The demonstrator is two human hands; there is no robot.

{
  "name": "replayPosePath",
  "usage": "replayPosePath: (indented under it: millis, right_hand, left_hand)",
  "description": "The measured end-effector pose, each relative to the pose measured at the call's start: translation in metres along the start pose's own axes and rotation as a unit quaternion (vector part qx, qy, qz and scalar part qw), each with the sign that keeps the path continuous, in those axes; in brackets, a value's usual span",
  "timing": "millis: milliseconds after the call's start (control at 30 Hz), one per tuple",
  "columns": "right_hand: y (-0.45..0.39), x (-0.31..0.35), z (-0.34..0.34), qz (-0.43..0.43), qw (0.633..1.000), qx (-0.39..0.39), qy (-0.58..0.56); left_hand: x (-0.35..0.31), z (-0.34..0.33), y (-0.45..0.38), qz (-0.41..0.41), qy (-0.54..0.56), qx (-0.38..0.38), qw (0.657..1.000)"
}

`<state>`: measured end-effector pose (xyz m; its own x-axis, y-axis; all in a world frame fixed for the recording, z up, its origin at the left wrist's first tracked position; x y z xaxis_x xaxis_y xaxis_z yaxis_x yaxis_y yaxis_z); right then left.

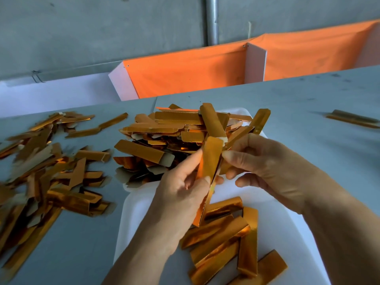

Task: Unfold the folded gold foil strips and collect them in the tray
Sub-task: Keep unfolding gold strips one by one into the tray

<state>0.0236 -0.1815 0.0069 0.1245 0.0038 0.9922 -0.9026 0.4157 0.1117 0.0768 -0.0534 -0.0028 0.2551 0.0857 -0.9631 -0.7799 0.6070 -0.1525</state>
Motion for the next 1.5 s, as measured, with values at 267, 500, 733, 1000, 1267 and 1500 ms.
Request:
replayPosePath:
  millis: [267, 500, 733, 1000, 1267, 1500]
  right_hand:
    - [-0.006, -0.002, -0.002, 0.013, 0.999, 0.002, -0.052]
    - [-0.001, 0.001, -0.003, 0.005, 0.984, 0.104, -0.144]
    - [0.002, 0.008, 0.008, 0.040, 0.995, 0.085, -0.040]
    - [0.000, 0.019, 0.010, 0.131, 0.988, 0.021, 0.077]
    - [-0.005, 0.007, 0.012, 0.060, 0.995, -0.025, 0.078]
    - [0.000, 0.005, 0.009, 0.022, 0.998, 0.045, -0.046]
  left_hand:
    - [-0.006, -0.007, 0.003, -0.034, -0.016, 0.038, 0.999]
    - [-0.002, -0.007, 0.003, -0.014, -0.026, 0.087, 0.996]
    - [-0.011, -0.016, 0.008, 0.012, 0.085, 0.152, 0.985]
    - [-0.005, -0.011, 0.008, -0.034, -0.114, 0.097, 0.988]
    - [-0.009, -0.011, 0.005, -0.071, -0.225, 0.010, 0.972]
    - [-0.006, 0.001, 0.000, -0.053, -0.075, -0.009, 0.996]
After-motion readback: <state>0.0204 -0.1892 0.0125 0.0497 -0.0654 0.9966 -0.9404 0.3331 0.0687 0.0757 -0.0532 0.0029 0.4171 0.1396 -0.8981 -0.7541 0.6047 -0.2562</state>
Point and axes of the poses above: each hand's wrist, its own y-axis away from the middle knuckle, its own z-axis out of the back of the hand, x = y × z, the point moved 8 cm from there along -y, towards the middle knuckle, and after that the axes turned 7 degrees about -x, right-handed, at the moved point
